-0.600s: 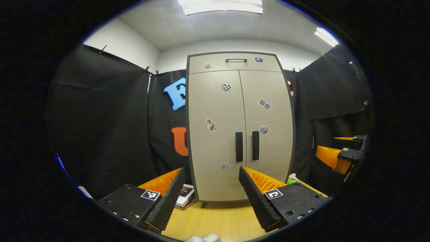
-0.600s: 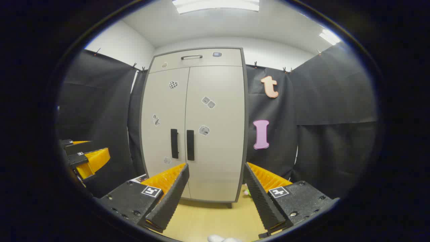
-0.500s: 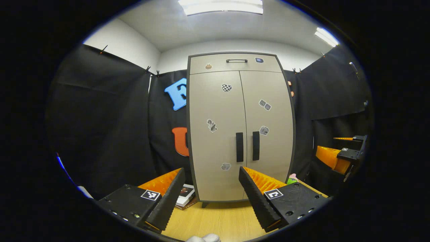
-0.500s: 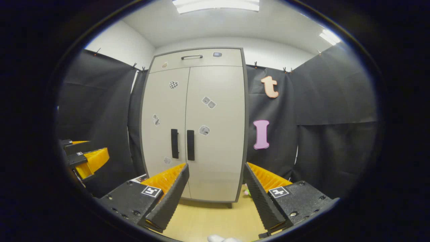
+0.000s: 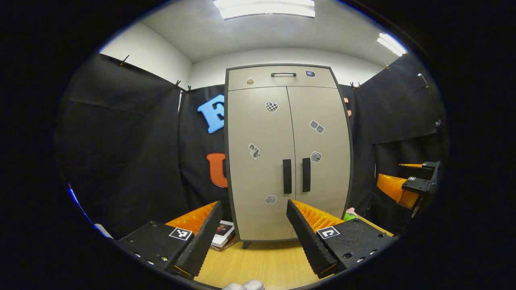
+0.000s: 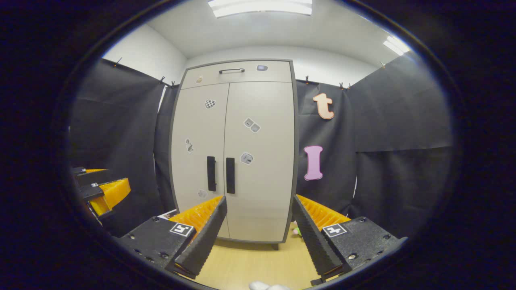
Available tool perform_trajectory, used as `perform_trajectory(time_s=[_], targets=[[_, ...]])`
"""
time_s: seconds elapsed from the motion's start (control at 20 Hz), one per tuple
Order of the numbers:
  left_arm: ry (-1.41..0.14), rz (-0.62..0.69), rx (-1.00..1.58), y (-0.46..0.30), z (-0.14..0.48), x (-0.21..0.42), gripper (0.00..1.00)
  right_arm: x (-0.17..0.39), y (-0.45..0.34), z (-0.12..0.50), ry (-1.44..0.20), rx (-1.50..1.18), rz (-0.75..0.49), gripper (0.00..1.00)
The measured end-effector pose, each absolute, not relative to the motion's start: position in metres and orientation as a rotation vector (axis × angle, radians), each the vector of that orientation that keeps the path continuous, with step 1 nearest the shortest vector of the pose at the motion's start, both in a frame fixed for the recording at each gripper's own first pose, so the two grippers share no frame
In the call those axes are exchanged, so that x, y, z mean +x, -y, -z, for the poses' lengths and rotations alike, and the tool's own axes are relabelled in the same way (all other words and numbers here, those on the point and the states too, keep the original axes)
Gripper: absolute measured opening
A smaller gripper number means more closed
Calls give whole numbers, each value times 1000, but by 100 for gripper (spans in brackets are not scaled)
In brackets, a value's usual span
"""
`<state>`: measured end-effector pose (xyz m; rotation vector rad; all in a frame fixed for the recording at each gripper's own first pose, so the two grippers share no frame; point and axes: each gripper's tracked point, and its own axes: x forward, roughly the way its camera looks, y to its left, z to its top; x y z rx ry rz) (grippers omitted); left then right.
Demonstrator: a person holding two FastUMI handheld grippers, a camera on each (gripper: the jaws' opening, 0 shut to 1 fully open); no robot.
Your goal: Open the right door of the double-door shoe cabinet with the right hand, and open the left door with the left hand.
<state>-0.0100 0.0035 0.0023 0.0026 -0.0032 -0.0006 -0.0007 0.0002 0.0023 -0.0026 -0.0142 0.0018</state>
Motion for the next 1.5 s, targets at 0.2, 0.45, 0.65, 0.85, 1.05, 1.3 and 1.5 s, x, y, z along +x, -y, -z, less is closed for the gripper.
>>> perform_trajectory(time_s=[0.2,0.45,0.65,0.85,1.05,1.3,1.5], targets=[[2,-4,7,-8,-1,-12,96,0,0,-2,7,-7,2,100],[-18,-13,14,-22,8,-21,96,0,0,0,-2,-5,13,100],[-40,-38,24,-45,17,-35,96,9,-3,-2,7,-1,12,100],[-56,-72,33,-62,23,-45,96,54,-25,-4,9,17,10,100],[-70,-125,39,-75,30,-48,96,125,-52,-2,-3,14,8,99],[-85,-175,29,-82,34,-43,96,204,-78,7,-46,8,-6,91],[-92,-224,31,-87,35,-40,96,249,-86,24,-114,18,-12,85]])
